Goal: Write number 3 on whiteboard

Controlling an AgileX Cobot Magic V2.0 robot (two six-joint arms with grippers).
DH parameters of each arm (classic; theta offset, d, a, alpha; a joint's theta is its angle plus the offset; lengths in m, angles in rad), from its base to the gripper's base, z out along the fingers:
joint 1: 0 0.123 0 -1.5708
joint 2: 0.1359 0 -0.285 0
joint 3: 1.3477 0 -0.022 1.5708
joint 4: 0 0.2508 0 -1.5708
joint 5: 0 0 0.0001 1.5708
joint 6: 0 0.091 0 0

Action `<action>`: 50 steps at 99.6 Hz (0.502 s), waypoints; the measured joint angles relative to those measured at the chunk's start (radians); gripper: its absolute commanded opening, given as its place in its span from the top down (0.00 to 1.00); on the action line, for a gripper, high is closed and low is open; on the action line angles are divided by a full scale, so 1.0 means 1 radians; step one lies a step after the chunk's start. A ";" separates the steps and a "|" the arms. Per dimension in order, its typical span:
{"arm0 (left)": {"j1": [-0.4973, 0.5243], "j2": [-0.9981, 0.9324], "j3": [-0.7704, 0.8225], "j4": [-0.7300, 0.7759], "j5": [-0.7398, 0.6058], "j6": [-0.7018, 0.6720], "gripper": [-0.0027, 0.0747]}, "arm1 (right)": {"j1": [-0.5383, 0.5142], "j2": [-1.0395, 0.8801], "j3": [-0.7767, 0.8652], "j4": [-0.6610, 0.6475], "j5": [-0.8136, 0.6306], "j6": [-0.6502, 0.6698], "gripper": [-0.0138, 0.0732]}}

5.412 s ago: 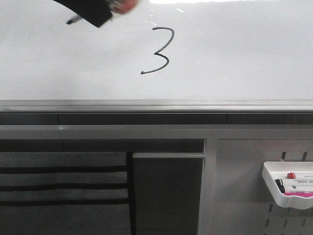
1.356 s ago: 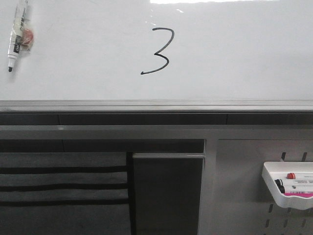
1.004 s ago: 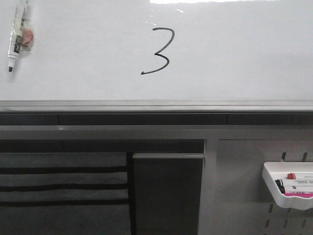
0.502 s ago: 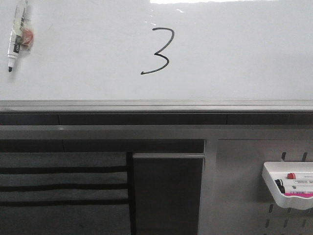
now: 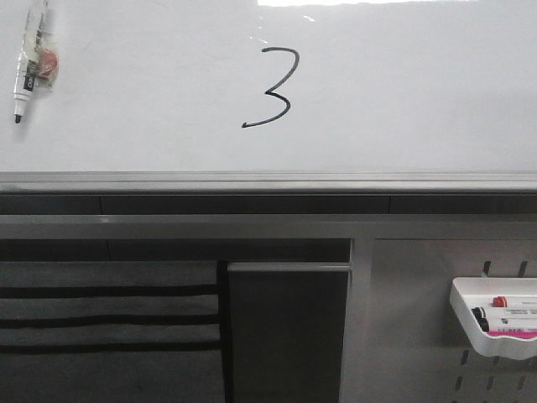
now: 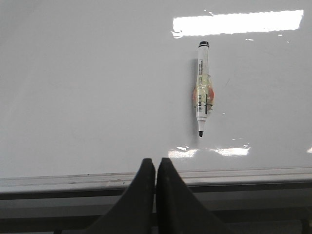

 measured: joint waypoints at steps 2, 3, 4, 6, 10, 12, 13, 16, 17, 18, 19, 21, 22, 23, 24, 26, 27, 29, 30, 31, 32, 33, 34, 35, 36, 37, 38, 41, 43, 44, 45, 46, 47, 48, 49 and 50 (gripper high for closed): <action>0.000 0.000 0.000 0.000 0.000 0.000 0.99 | 0.000 0.000 0.000 0.000 0.000 0.000 0.92; 0.000 0.000 0.000 0.000 0.000 0.000 0.99 | 0.000 0.000 0.000 0.000 0.000 0.000 0.92; 0.000 0.000 0.000 0.000 0.000 0.000 0.99 | 0.000 0.000 0.000 0.000 0.000 0.000 0.92; 0.000 0.000 0.000 0.000 0.000 0.000 0.99 | 0.000 0.000 0.000 0.000 0.000 0.000 0.92; 0.000 0.000 0.000 0.000 0.000 0.000 0.99 | 0.000 0.000 0.000 0.000 0.000 0.000 0.92; 0.000 0.000 0.000 0.000 0.000 0.000 0.99 | 0.000 0.000 0.000 0.000 0.000 0.000 0.92; 0.000 0.000 0.000 0.000 0.000 0.000 0.99 | 0.000 0.000 0.000 0.000 0.000 0.000 0.92; 0.000 0.000 0.000 0.000 0.000 0.000 0.99 | 0.000 0.000 0.000 0.000 0.000 0.000 0.92; 0.000 0.000 0.000 0.000 0.000 0.000 0.99 | 0.000 -0.001 0.001 0.000 0.000 0.000 0.92; 0.000 0.000 0.000 0.000 0.000 0.000 0.99 | 0.000 -0.003 0.002 0.000 0.000 0.000 0.92; 0.000 0.000 0.000 0.000 0.000 0.000 0.99 | 0.000 -0.006 0.002 0.000 0.000 0.000 0.92; 0.000 0.000 0.000 0.000 0.000 0.000 0.99 | 0.000 -0.012 0.007 0.000 -0.003 0.000 0.92; 0.000 0.000 0.000 0.000 0.000 0.000 0.99 | 0.000 -0.015 0.009 0.000 -0.005 0.000 0.92; 0.000 0.000 0.000 0.000 0.000 0.000 0.99 | 0.000 -0.018 0.011 0.000 -0.005 0.000 0.92; 0.000 0.000 0.000 0.000 0.000 0.000 0.99 | 0.000 -0.026 0.016 0.000 -0.010 0.000 0.92; 0.000 0.000 0.000 0.000 0.000 0.000 0.99 | 0.000 -0.040 0.024 0.000 -0.015 0.000 0.92; 0.000 0.000 0.000 0.000 0.000 0.000 0.99 | 0.000 -0.050 0.028 0.000 -0.021 0.000 0.92; 0.000 0.000 0.000 0.000 0.000 0.000 0.99 | 0.000 -0.062 0.040 0.000 -0.032 0.000 0.92; 0.000 0.000 0.000 0.000 0.000 0.000 0.99 | 0.000 -0.074 0.045 0.000 -0.037 0.000 0.92; 0.000 0.000 0.000 0.000 0.000 0.000 0.99 | 0.000 -0.080 0.055 0.000 -0.047 0.000 0.92; 0.000 0.000 0.000 0.000 0.000 0.000 0.99 | 0.000 -0.093 0.061 0.000 -0.052 0.000 0.92; 0.000 0.000 0.000 0.000 0.000 0.000 0.99 | 0.000 -0.100 0.073 0.000 -0.058 0.000 0.92; 0.000 0.000 0.000 0.000 0.000 0.000 0.99 | 0.000 -0.113 0.079 0.000 -0.071 0.000 0.92; 0.000 0.000 0.000 0.000 0.000 0.000 0.99 | 0.000 -0.120 0.093 0.000 -0.078 0.000 0.92; 0.000 0.000 0.000 0.000 0.000 0.000 0.99 | 0.000 -0.127 0.100 0.003 -0.094 0.000 0.92; 0.000 0.000 0.000 0.000 0.000 0.000 0.99 | 0.000 -0.140 0.108 0.003 -0.102 0.000 0.92; 0.000 0.000 0.000 0.000 0.000 0.000 0.99 | 0.000 -0.147 0.124 0.006 -0.118 0.000 0.92; 0.000 0.000 0.000 0.000 0.000 0.000 0.99 | 0.000 -0.179 0.160 0.015 -0.154 0.000 0.92; 0.000 0.000 0.000 0.000 0.000 0.000 0.99 | 0.000 -0.191 0.189 0.023 -0.184 0.000 0.92; 0.000 0.000 0.000 0.000 0.000 0.000 0.99 | 0.000 -0.202 0.199 0.026 -0.194 0.000 0.92; 0.000 0.000 0.000 0.000 0.000 0.000 0.99 | 0.000 -0.208 0.219 0.029 -0.215 0.000 0.92; 0.000 0.000 0.000 0.000 0.000 0.000 0.99 | 0.000 -0.218 0.230 0.035 -0.226 0.000 0.92; 0.000 0.000 0.000 0.000 0.000 0.000 0.99 | 0.000 -0.223 0.250 0.039 -0.236 0.000 0.92; 0.000 0.000 0.000 0.000 0.000 0.000 0.99 | 0.000 -0.231 0.260 0.045 -0.257 0.000 0.92; 0.000 0.000 0.000 0.000 0.000 0.000 0.99 | 0.000 -0.236 0.281 0.049 -0.268 0.000 0.92; 0.000 0.000 0.000 0.000 0.000 0.000 0.99 | 0.000 -0.240 0.292 0.055 -0.291 0.000 0.92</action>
